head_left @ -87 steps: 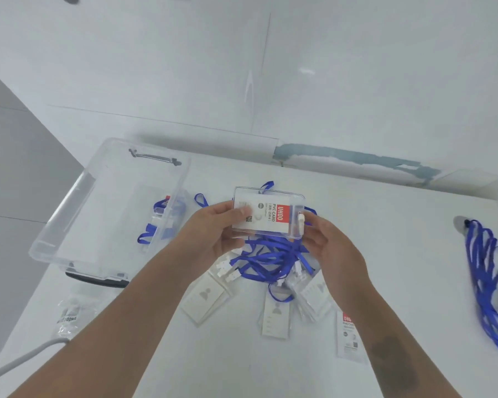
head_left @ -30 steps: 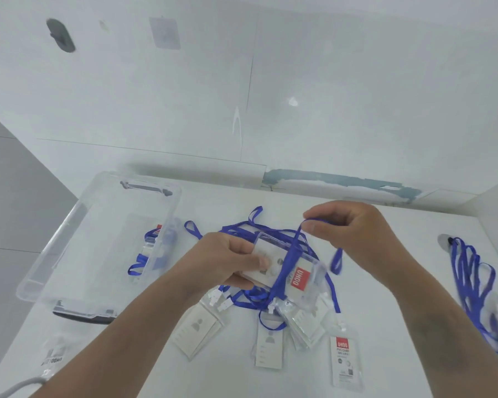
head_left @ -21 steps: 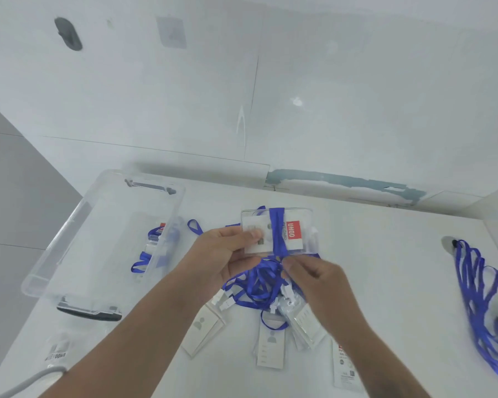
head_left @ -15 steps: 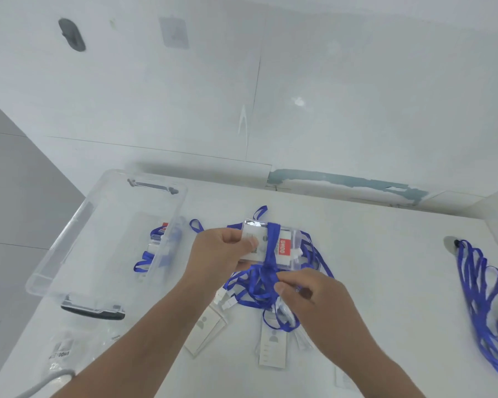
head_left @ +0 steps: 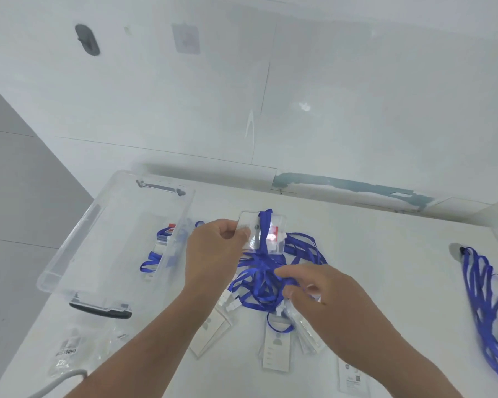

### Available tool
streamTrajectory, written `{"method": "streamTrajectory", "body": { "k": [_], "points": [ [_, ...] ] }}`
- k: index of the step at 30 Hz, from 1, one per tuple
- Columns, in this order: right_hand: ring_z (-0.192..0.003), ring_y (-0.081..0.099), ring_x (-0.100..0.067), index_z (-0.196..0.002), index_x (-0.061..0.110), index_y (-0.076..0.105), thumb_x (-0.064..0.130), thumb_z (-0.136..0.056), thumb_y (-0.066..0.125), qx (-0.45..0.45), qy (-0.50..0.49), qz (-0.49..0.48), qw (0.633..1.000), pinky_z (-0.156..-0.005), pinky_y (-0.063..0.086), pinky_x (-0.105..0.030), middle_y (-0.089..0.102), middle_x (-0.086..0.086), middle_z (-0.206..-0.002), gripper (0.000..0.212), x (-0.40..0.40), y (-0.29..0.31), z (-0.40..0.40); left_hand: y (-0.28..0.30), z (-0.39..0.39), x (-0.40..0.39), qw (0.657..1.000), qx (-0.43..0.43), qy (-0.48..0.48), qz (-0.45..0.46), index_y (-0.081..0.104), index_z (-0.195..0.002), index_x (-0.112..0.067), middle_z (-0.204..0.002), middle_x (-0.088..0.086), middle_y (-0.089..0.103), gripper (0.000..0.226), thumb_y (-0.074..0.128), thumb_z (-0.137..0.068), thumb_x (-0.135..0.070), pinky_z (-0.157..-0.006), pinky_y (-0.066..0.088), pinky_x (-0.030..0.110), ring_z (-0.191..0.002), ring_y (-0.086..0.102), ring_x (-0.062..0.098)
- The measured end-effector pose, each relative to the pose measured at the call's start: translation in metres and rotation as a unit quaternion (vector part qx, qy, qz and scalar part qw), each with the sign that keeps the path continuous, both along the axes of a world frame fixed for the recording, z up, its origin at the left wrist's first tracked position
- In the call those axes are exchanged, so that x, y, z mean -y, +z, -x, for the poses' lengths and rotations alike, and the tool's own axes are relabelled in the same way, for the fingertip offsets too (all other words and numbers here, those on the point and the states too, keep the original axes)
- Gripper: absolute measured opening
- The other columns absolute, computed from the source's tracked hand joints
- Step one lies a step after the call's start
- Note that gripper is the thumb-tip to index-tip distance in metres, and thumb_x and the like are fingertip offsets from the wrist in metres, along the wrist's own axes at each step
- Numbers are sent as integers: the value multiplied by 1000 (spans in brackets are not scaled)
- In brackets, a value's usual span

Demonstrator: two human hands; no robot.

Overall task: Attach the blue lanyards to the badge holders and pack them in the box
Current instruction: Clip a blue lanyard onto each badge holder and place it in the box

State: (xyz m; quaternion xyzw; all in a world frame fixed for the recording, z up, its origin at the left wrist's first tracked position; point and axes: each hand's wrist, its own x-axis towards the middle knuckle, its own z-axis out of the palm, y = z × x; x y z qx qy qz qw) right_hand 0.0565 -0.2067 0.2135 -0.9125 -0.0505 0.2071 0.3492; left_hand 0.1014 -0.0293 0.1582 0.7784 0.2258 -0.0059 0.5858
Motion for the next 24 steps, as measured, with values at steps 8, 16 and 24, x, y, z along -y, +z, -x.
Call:
{"method": "streamTrajectory", "body": {
  "k": [8, 16, 24],
  "points": [
    [-76, 67, 5, -87, 38, 77, 15, -86, 70, 120, -4, -47, 992, -70, 48, -8, 72, 26, -79, 24, 17, 27, -42, 9, 19, -11, 969, -91, -201, 115, 76, -84, -14, -81, 2, 78, 3, 74, -86, -12, -74, 61, 31, -78, 75, 20],
    [-66, 71, -19, -75, 17, 79, -4, -86, 61, -158, -159, -381, 897, -56, 58, -26, 76, -9, -81, 29, 19, -15, -64, 15, 22, -20, 895, -138, -218, 363, 81, -85, -16, -95, 11, 76, 14, 68, -80, -14, -64, 60, 24, -77, 73, 19],
    [-83, 61, -33, -100, 2, 71, 6, -96, 45, -168, -259, -489, 815, -75, 52, -39, 65, -21, -90, 27, -7, -56, -38, 1, 33, 5, 878, -171, -37, 447, 76, -73, -11, -89, 14, 75, 5, 74, -69, -12, -59, 60, 24, -69, 72, 24]
  ]
}}
